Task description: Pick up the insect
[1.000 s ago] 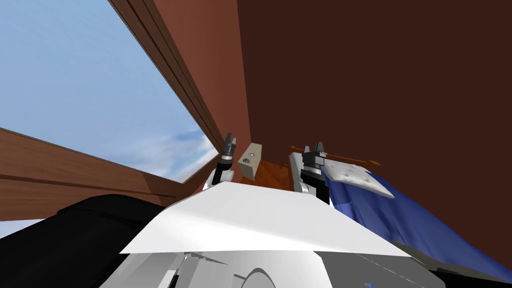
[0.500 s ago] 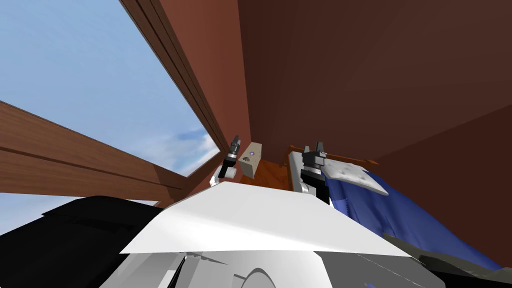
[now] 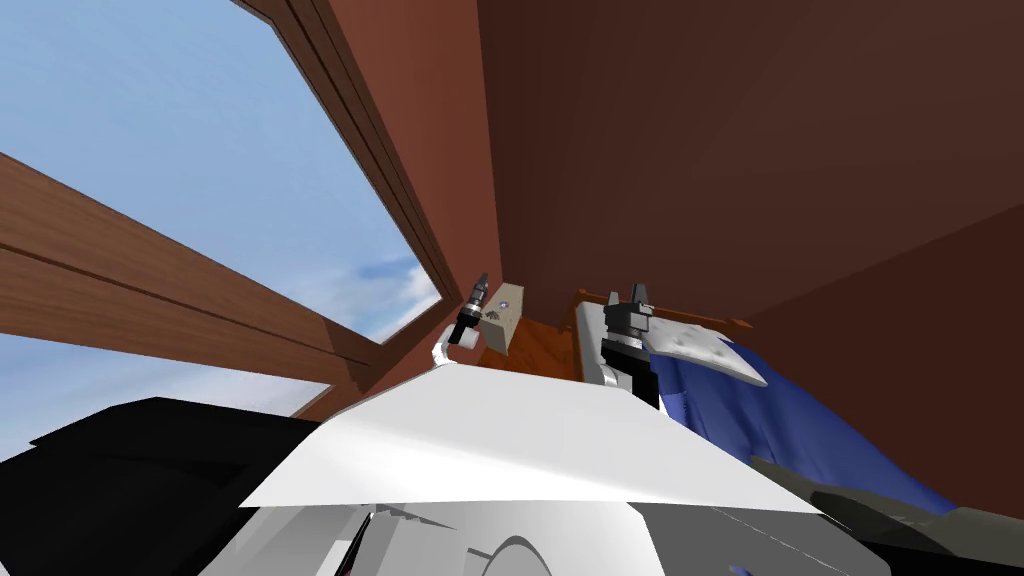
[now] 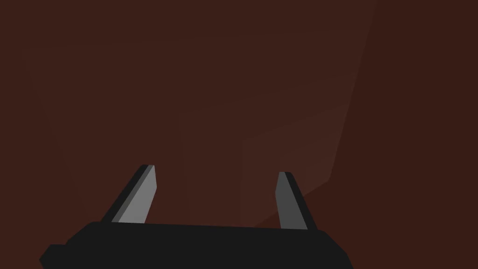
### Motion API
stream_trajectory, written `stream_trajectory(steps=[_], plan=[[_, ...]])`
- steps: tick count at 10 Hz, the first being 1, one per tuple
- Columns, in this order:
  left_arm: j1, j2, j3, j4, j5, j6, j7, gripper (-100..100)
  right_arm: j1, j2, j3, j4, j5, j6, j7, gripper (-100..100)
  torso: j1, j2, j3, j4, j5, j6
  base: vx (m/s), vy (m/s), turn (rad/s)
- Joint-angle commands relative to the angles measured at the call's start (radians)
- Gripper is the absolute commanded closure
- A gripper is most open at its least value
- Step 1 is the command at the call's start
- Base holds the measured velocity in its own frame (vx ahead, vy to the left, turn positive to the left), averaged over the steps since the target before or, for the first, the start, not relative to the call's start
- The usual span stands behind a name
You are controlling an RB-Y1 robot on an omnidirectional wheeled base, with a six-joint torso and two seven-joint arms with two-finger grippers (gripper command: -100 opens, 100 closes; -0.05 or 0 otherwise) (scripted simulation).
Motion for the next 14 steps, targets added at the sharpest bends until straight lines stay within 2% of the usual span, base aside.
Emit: stream_trajectory(steps=[1,3,4,5,6,7,8,9,10,12,13,14], plan=[[-0.050,0.009,-0.009,0.050,-0.004,0.050,-0.010,-100,0.000,0.000,0.000,0.000,0.000,0.000,0.000,0,0.000,0.000,0.000,0.000,0.000,0.000,-0.083,-0.057,0.043],[-0.051,0.009,-0.009,0.079,-0.004,0.054,-0.010,-100,0.000,0.000,0.000,0.000,0.000,0.000,0.000,0,0.000,0.002,0.001,0.000,0.000,0.000,-0.050,-0.021,0.002],[-0.090,0.012,-0.015,0.121,-0.007,0.086,-0.019,-100,0.000,0.000,0.000,0.000,0.000,0.000,0.000,0,0.002,0.000,0.000,0.000,0.000,0.000,-0.033,-0.008,0.024],[-0.090,0.012,-0.015,0.133,-0.007,0.086,-0.019,-100,0.000,0.000,0.000,0.000,0.000,0.000,0.000,0,0.002,-0.001,0.000,0.000,0.000,0.000,-0.033,-0.013,0.016],[-0.128,0.014,-0.021,0.173,-0.010,0.119,-0.027,-100,0.000,0.000,0.000,0.000,0.000,0.000,0.000,0,0.002,-0.001,0.000,0.000,0.000,0.000,-0.043,-0.031,0.028],[-0.128,0.014,-0.021,0.189,-0.010,0.119,-0.027,-100,0.000,0.000,0.000,0.000,0.000,0.000,0.000,0,0.001,0.000,0.000,0.000,0.000,0.000,-0.039,-0.029,0.014],[-0.166,0.016,-0.025,0.227,-0.011,0.152,-0.036,-100,0.000,0.000,0.000,0.000,0.000,0.000,0.000,0,0.001,-0.001,0.000,0.000,0.000,0.000,-0.040,-0.027,0.031],[-0.166,0.016,-0.025,0.246,-0.011,0.152,-0.036,-100,0.000,0.000,0.000,0.000,0.000,0.000,0.000,0,0.001,-0.001,0.000,0.000,0.000,0.000,-0.030,-0.022,0.009],[-0.203,0.016,-0.029,0.274,-0.012,0.185,-0.045,-100,0.000,0.000,0.000,0.000,0.000,0.000,0.000,0,0.001,-0.001,0.000,0.000,0.000,0.000,-0.025,-0.022,0.019],[-0.203,0.016,-0.029,0.305,-0.012,0.185,-0.045,-100,0.000,0.000,0.000,0.000,0.000,0.000,0.000,0,0.002,-0.002,-0.001,0.000,0.000,0.000,-0.013,-0.011,0.005],[-0.239,0.016,-0.032,0.341,-0.012,0.218,-0.054,-100,0.000,0.000,0.000,0.000,0.000,0.000,0.000,0,0.002,-0.002,-0.001,0.000,0.000,0.000,-0.014,-0.011,0.025],[-0.239,0.016,-0.032,0.365,-0.012,0.218,-0.054,-100,0.000,0.000,0.000,0.000,0.000,0.000,0.000,0,0.002,-0.002,-0.001,0.000,0.000,0.000,-0.013,-0.012,0.009]])
